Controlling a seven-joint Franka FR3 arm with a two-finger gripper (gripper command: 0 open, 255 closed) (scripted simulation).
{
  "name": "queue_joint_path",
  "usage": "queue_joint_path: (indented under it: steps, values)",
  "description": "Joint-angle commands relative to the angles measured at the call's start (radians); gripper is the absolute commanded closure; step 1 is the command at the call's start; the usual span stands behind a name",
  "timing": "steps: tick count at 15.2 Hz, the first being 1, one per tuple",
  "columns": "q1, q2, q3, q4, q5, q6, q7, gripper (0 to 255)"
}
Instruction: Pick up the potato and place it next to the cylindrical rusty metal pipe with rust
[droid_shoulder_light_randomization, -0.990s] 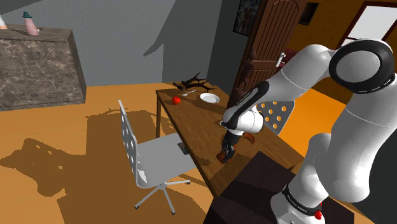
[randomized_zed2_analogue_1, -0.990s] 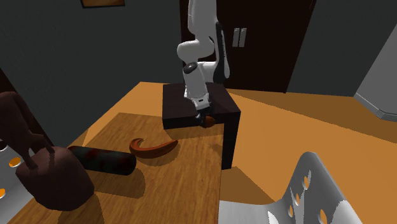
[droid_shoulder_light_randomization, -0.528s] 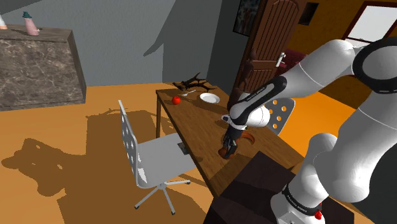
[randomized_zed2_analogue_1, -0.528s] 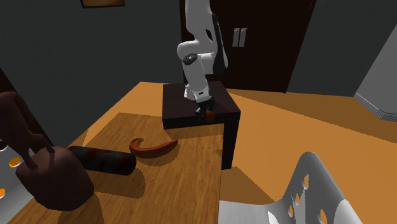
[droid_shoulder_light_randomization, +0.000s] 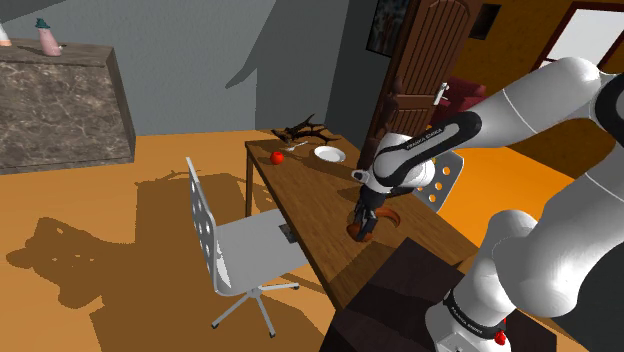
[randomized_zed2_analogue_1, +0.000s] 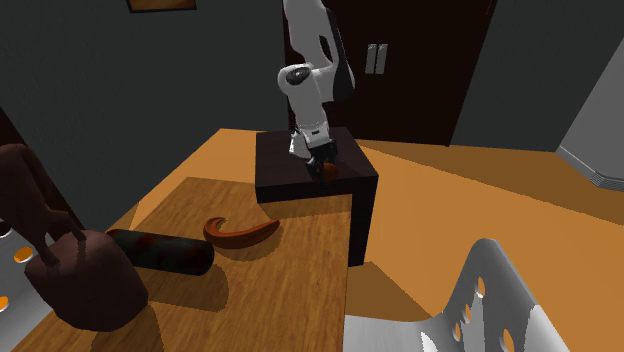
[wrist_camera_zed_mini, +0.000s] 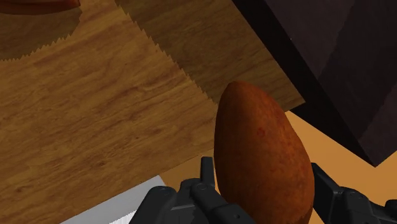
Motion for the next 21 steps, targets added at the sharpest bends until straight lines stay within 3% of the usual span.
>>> queue_joint_path:
  steps: [1, 11, 16, 21]
  values:
    - [-0.011, -0.028, 0.008, 0.004, -0.027, -0.027, 0.027, 255]
    - [-0.155, 0.049, -0.185, 0.116, -0.109, -0.129, -0.239, 255]
    - [-0.200, 0.145, -0.275, 0.220, -0.082, -0.184, -0.399, 255]
    - [-0.256, 0.281, -0.338, 0.352, -0.007, -0.252, -0.575, 255]
